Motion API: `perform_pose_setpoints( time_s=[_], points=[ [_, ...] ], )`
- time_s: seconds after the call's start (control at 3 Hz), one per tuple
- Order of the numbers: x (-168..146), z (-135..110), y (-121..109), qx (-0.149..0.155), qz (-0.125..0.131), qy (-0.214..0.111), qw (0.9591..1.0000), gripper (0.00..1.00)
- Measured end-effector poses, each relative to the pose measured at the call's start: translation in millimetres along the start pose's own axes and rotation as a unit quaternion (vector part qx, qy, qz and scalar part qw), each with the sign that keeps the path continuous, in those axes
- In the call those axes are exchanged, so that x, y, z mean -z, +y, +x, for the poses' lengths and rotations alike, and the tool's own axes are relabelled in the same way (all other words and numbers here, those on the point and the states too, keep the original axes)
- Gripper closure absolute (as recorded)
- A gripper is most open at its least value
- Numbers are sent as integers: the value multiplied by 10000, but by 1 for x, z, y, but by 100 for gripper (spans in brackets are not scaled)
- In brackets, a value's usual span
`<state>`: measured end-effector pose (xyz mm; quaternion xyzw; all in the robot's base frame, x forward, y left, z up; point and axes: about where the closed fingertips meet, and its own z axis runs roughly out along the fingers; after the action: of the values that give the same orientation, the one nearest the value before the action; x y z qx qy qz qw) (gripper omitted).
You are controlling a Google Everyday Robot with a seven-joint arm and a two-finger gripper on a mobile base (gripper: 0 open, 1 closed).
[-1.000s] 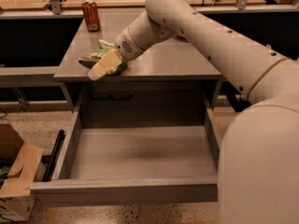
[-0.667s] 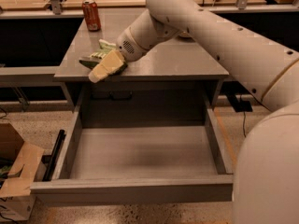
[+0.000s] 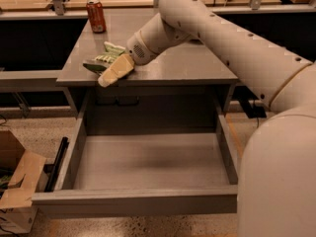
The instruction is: Place green jalapeno chip bag into top drawer
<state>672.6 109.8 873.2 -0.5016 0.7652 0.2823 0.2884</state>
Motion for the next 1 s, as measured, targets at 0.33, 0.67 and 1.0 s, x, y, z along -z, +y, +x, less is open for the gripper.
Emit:
perform_pose_setpoints(
  time_s=[0.33, 0.67, 1.0],
  points=[
    [-11, -2, -18, 101, -67, -145, 9998, 0],
    [-27, -3, -32, 118, -104, -282, 9995, 17],
    [-35, -1, -38, 68, -83, -368, 9993, 41]
  ],
)
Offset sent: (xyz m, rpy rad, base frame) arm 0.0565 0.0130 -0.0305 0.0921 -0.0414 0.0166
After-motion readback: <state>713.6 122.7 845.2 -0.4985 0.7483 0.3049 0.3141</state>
